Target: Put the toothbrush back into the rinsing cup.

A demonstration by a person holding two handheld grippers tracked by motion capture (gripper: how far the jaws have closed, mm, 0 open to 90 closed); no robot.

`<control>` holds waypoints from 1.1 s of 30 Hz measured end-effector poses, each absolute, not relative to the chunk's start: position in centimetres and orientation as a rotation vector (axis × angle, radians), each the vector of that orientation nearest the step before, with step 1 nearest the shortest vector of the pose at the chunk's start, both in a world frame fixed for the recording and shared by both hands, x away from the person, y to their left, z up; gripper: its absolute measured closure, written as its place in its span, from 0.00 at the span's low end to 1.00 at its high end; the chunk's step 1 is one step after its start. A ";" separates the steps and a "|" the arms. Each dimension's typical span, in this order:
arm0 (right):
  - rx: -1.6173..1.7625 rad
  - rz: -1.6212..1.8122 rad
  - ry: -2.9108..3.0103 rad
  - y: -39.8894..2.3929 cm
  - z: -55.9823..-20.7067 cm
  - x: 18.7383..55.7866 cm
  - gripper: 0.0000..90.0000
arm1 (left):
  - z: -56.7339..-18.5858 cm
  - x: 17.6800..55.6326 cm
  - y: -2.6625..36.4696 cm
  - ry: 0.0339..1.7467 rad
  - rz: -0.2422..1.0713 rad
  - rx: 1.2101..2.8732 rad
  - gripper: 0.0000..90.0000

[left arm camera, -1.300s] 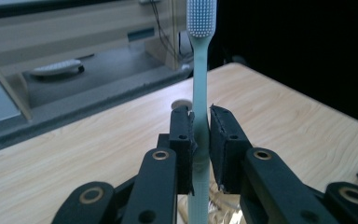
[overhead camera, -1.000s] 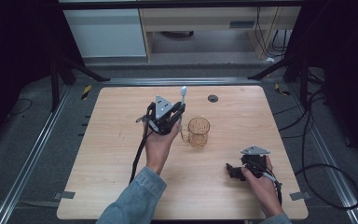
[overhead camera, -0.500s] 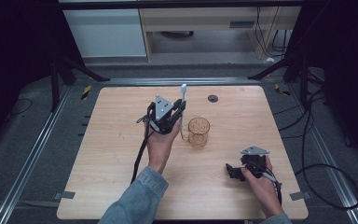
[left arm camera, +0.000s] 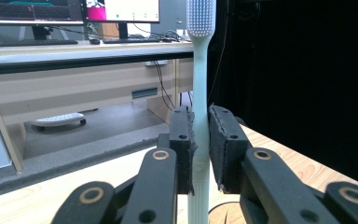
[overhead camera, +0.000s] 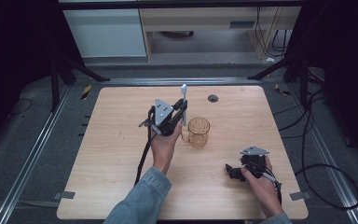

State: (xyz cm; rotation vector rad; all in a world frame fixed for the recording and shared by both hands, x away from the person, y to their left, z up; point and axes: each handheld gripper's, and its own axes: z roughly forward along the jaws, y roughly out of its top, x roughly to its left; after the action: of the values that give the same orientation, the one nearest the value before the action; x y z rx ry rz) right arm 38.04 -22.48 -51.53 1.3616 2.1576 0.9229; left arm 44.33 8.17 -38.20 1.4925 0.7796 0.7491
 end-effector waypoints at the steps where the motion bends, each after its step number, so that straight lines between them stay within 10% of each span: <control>1: 1.361 0.923 2.158 -22.5 -51.5 38.0 0.00 | -38.4 44.3 8.2 0.780 0.747 1.482 0.88; 33: 1.341 0.927 2.172 -22.4 -51.5 38.0 0.00 | -42.3 44.4 8.0 0.800 0.762 1.452 0.88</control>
State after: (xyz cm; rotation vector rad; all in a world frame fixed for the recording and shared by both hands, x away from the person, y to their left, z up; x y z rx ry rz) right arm 38.04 -22.44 -51.54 1.3414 2.1721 0.9270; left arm 44.45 8.01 -42.32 1.4519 0.8000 0.7624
